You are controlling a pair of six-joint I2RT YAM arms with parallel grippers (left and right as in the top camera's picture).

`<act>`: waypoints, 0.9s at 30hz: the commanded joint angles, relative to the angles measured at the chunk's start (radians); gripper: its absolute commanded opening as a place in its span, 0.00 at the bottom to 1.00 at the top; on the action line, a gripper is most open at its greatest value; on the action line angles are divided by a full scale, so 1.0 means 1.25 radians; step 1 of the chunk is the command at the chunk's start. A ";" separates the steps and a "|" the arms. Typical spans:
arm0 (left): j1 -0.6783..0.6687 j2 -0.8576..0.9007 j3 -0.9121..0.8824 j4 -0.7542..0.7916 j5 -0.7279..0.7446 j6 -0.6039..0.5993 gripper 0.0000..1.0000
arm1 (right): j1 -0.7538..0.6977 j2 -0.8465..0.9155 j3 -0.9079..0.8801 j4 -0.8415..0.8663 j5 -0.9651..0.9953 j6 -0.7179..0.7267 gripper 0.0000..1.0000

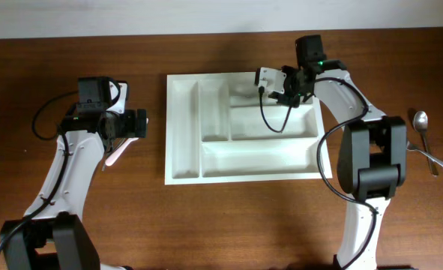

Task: Pack container
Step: 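Carry the fork into the tray's upper compartment and release it, then return the right gripper to the cutlery and grasp a second fork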

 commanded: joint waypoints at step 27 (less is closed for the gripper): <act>-0.003 0.009 0.015 0.002 0.006 0.007 0.99 | -0.605 -0.151 0.217 -0.590 0.196 1.390 0.51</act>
